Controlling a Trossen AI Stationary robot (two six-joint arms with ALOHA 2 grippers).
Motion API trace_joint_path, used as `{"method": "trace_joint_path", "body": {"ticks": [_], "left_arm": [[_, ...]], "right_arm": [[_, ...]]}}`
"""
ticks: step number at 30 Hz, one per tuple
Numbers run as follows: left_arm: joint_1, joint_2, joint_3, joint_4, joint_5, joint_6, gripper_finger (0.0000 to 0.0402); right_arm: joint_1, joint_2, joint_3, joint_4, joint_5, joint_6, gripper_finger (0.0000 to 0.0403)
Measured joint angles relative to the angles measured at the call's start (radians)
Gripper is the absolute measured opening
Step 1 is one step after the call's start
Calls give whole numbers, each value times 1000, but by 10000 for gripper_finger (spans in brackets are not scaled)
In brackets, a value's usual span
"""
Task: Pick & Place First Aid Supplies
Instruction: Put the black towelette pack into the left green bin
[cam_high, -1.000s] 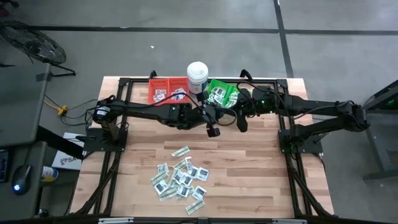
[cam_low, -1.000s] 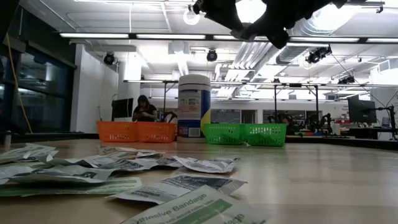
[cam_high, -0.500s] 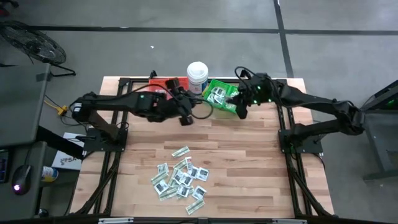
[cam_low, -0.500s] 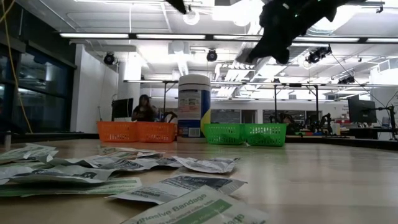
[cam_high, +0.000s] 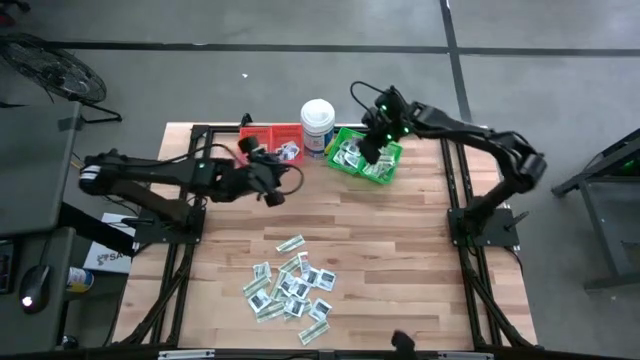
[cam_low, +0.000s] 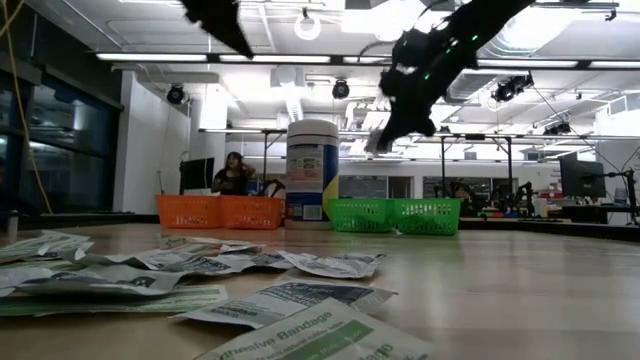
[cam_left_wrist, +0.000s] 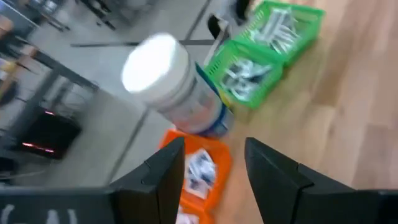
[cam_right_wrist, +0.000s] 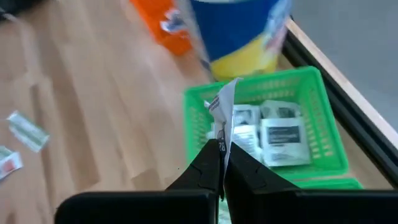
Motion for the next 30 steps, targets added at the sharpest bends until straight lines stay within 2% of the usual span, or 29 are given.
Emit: {"method": "trace_joint_path", "body": {"ticks": [5, 8, 13, 15, 23, 30], "left_arm": [[71, -166, -232, 216, 144, 31, 161], [131, -248, -355, 371, 269, 81, 161], [255, -347, -500, 540, 508, 125, 161], [302, -378, -541, 594, 590, 139, 161], [488, -417, -586, 634, 839, 214, 161], [603, -416, -586, 634, 969, 270, 161]], "right_arm": [[-45, 143, 108, -58, -41, -42, 0], [-62, 213, 148, -74, -47, -48, 0], [-85, 284, 171, -80, -125, -48, 0], [-87, 300, 171, -81, -125, -47, 0], [-79, 307, 161, -92, -99, -38, 20], [-70, 307, 161, -92, -84, -5, 66]]}}
